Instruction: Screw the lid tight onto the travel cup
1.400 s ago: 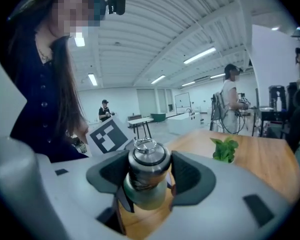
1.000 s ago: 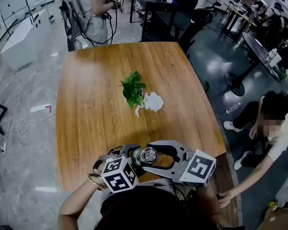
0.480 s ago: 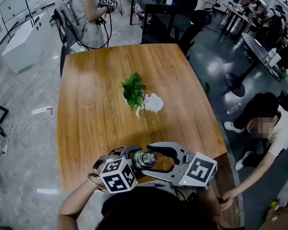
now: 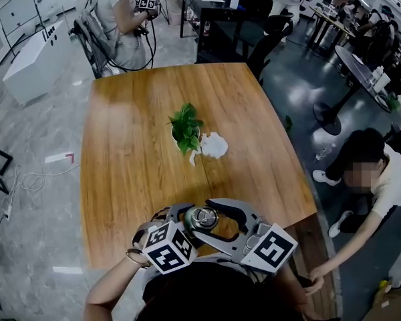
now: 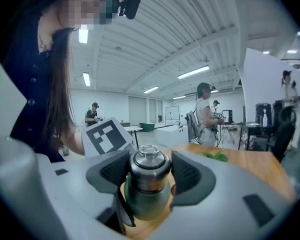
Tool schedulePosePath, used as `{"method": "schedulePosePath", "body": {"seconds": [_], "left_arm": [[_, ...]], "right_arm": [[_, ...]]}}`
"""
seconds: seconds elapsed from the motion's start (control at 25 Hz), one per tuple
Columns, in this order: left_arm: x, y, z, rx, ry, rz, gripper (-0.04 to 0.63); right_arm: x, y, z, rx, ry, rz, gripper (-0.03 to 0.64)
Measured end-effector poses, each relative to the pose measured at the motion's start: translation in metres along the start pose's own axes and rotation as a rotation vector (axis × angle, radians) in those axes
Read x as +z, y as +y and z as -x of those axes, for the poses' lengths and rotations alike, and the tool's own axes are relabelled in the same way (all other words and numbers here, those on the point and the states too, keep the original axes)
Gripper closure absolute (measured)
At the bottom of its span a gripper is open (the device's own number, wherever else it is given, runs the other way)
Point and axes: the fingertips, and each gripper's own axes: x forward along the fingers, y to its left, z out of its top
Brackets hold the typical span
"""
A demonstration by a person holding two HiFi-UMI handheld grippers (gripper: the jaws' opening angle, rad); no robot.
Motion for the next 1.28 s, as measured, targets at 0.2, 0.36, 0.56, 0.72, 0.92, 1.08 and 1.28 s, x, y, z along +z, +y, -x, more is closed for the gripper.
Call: {"method": "schedulePosePath", "body": {"seconds": [0.2,0.36,0.56,0.72,0.92,1.08,1.28], "left_arm": [[0.005,-0.029,0.01,-0.218,-0.068,-0.177,0.204],[0.005,-0.029,0.008,-0.208,-0.048,-0.177,0.204],[0.006,0.007,0.002,0.046,-0.019,0.012,0.204],[0.005,-0.004,0.005,-0.051,-0.026,-0.104,0.205],[0.0,-0.029,0.011,-0.227,-0.022,-0.219,0.205],[0.002,-0.002,0.0,-0.031,-0.003,-0.055,0.205],[0.0,-0.009,0.002,-0.079,-0.018,-0.099,0.204]], "right_arm": [[0.003,0.023,0.007,0.202,0.012,-0.059,0.342],[0.003,0.02,0.006,0.169,0.003,-0.013,0.345],[0.007,-0.008,-0.001,-0.129,-0.086,-0.031,0.345],[0.008,0.005,0.003,0.004,-0.078,-0.124,0.344],[0.003,0.023,0.004,0.161,-0.005,-0.042,0.344],[0.0,-0.001,-0.004,-0.082,-0.056,-0.078,0.344],[0.002,0.004,-0.003,-0.034,-0.067,-0.149,0.344]]}}
